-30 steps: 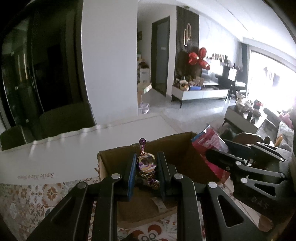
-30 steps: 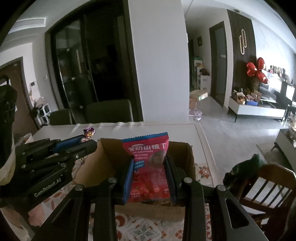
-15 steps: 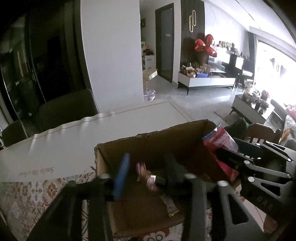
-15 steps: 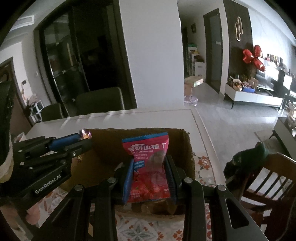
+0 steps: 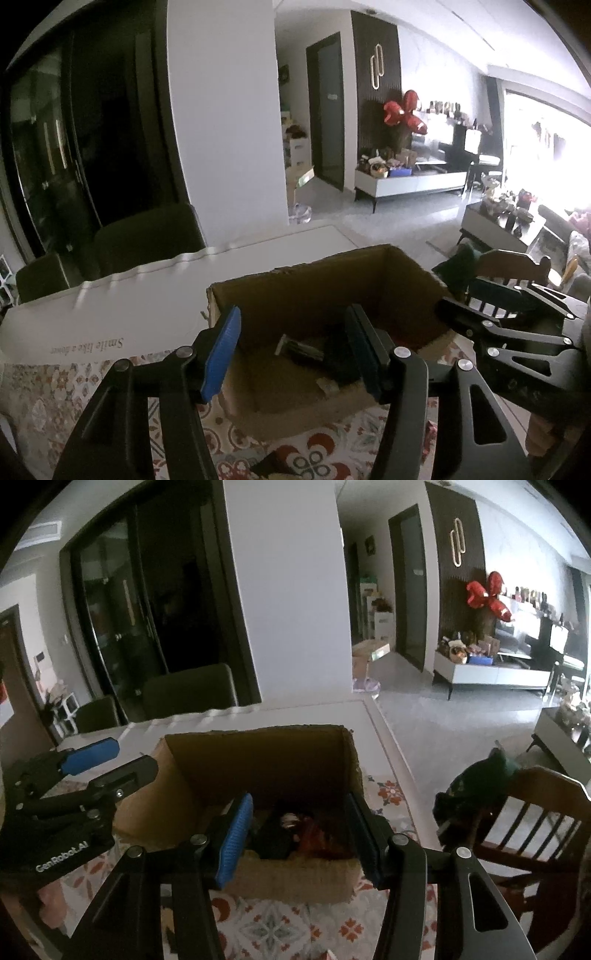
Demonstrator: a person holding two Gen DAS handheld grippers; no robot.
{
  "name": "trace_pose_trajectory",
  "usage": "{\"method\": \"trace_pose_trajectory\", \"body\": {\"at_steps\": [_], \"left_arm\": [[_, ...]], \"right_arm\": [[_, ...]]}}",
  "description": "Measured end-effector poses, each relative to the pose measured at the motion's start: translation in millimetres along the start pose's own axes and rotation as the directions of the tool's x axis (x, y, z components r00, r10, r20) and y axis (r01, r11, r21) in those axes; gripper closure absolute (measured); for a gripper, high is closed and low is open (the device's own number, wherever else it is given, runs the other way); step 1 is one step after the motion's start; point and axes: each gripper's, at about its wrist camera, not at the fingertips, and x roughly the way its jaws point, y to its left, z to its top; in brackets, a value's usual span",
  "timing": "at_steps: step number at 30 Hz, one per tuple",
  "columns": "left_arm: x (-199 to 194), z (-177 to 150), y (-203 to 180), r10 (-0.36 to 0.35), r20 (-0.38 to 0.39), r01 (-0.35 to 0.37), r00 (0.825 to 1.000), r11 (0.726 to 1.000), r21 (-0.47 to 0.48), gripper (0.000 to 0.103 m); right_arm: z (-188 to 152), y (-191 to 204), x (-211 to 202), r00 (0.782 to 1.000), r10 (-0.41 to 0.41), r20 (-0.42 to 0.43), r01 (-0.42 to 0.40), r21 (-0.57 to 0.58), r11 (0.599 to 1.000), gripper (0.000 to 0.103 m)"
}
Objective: Organize snacks
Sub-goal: 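Withdraw both open tools from the box back toward the snacks, then move the left tool to the white translucent candy while the right tool approaches the red packet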
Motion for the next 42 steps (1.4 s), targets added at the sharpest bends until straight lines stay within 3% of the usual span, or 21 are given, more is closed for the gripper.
{"method": "trace_pose_trajectory", "body": {"at_steps": [9, 13, 19, 32, 42], "left_arm": [[-35, -27, -8, 0.000, 0.041, 0.000, 0.999, 1.000, 0.013, 0.045], [-44, -40, -9, -0.044, 0.031, 0.044, 0.999, 0.999, 0.005, 0.045], [-57, -62, -16, -0.040, 0.030, 0.040, 0.999, 0.999, -0.003, 0.045], [-73, -104, -33, -0.011, 0.017, 0.010, 1.000, 1.000, 0.019, 0.045], [-61, -134, -39, -0.016, -0.046, 0.017, 0.999, 1.000, 0.013, 0.045]], "right_arm": [[-28, 6, -35, 0.998, -0.009, 0.056, 0.010, -0.019, 1.000, 0.050], [-40, 5, -48, 0.997, -0.031, 0.076, 0.033, -0.021, 0.999, 0.050], [-59, 5, -63, 0.994, -0.046, 0.095, 0.048, -0.023, 0.999, 0.050], [-105, -5, -70, 0.998, -0.051, 0.033, 0.051, 0.006, 0.999, 0.050], [-133, -3, -59, 0.999, -0.031, -0.030, 0.031, -0.014, 0.999, 0.050]]}}
